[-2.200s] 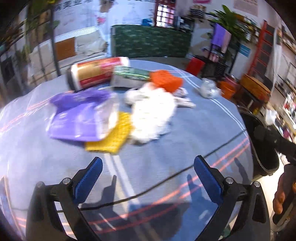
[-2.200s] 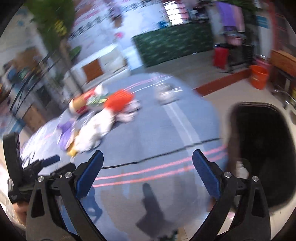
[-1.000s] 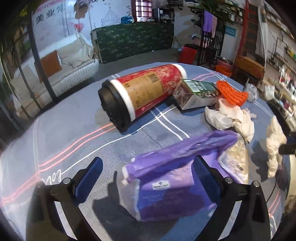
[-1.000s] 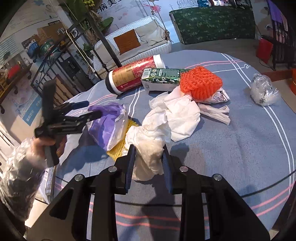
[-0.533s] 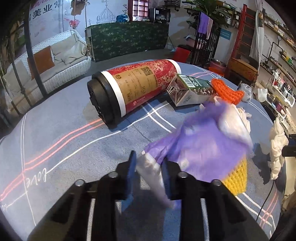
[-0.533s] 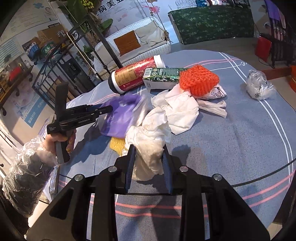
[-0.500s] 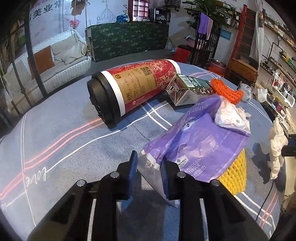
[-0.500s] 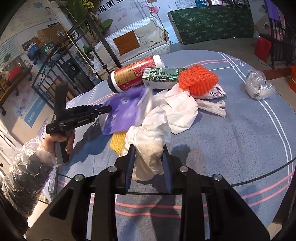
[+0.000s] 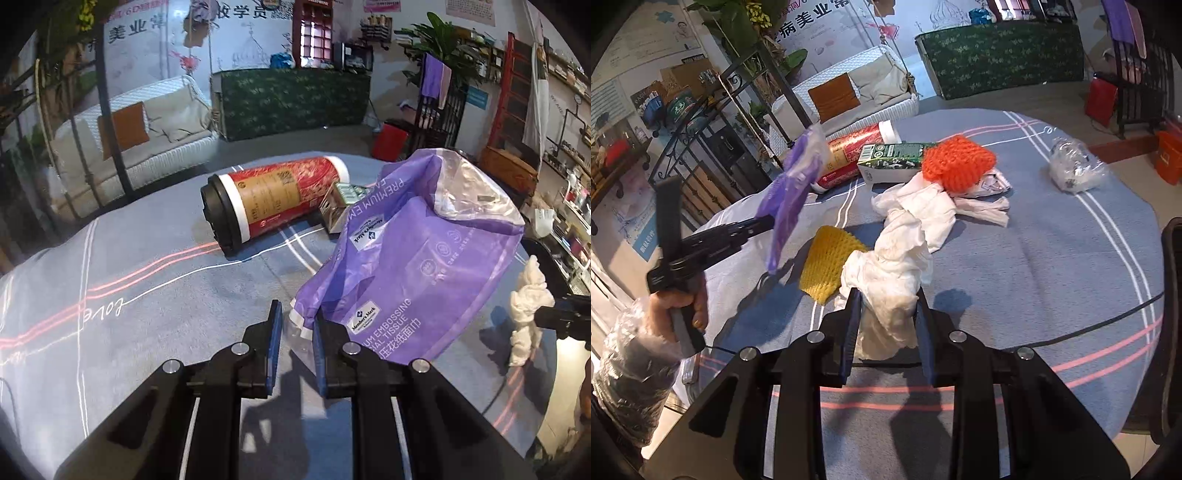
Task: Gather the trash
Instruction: 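Carry the white tissue to the black bin and release it with the right tool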
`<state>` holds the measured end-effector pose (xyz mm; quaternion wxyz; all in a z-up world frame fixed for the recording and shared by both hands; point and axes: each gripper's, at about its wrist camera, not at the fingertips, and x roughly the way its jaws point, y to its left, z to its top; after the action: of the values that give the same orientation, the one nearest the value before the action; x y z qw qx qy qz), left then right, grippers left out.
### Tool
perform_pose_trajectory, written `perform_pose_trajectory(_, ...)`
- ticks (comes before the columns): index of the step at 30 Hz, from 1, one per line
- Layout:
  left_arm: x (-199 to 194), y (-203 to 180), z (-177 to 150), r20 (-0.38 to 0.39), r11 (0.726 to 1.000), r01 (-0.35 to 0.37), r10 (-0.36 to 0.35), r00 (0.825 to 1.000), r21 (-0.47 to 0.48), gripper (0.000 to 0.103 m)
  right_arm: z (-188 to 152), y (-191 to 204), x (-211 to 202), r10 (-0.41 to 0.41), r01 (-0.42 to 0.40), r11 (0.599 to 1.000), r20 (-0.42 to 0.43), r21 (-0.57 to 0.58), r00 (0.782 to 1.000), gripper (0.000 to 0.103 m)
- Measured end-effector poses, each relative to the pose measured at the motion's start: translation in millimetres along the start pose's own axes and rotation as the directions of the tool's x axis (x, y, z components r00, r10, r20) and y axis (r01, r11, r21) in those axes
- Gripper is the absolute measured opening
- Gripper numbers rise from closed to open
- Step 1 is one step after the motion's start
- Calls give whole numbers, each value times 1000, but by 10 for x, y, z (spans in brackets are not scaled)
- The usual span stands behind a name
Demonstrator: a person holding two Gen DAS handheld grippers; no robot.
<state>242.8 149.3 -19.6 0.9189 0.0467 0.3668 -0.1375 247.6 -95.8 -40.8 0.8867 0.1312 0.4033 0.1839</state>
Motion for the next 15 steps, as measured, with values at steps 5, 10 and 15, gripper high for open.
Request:
perform_pose_trajectory(5, -263, -357, -57, 51, 995, 37, -32, 998, -96, 16, -85, -105, -241, -29, 29, 1000, 56, 5, 998, 29)
perform_pose_trajectory(10, -383, -866, -100, 111, 996, 47, -39, 993, -78, 16, -199, -384, -585, -88, 82, 995, 114, 50, 990, 29)
perform_pose_trajectory(15, -393, -1387, -113, 136, 986, 146, -134, 982, -82, 16, -329, -804, -961, -172, 152, 979, 152, 132, 973, 29)
